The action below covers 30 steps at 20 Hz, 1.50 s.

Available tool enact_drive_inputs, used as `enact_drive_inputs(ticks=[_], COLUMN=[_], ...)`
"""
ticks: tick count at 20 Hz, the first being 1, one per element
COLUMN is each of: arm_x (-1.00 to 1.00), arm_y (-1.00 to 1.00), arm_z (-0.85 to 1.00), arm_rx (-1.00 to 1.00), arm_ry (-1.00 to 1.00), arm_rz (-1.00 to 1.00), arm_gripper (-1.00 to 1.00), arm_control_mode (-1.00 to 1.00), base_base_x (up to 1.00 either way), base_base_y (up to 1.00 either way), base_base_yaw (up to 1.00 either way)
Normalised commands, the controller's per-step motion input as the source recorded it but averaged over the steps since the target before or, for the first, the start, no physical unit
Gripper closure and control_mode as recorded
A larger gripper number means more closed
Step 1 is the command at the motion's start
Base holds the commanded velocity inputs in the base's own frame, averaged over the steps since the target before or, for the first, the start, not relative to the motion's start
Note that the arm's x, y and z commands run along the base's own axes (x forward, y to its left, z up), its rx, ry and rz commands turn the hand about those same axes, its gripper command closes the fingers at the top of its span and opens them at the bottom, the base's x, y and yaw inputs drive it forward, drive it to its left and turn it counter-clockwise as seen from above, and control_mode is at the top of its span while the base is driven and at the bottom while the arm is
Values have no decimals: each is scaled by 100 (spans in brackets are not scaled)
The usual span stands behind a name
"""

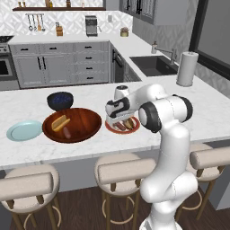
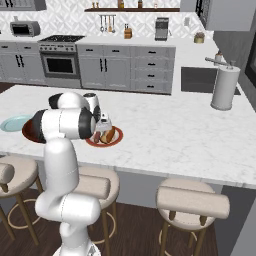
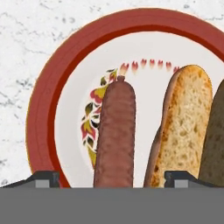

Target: Place one bun and one sausage from the bowl on each plate.

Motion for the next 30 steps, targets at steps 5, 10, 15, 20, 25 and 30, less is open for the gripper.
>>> enact_drive_inputs(ticks=[5,10,15,20,25,30], arm_x=[-7,-60,-83,-50,-7,1], arm_y=[16,10,42,85,99,100], arm_z=[77,78,39,20,29,8], arm_rx=[0,1,3,1,0,2], arm_ry=[0,-1,0,0,0,0], arm_rz=[2,0,0,0,0,0], arm_gripper=[-100,-100,-100,-100,-100,-100], arm_control_mode=[-100,-100,-100,-100,-100,-100], base_base_x=[0,0,0,0,0,0], base_base_y=[0,0,0,0,0,0], base_base_yaw=[0,0,0,0,0,0])
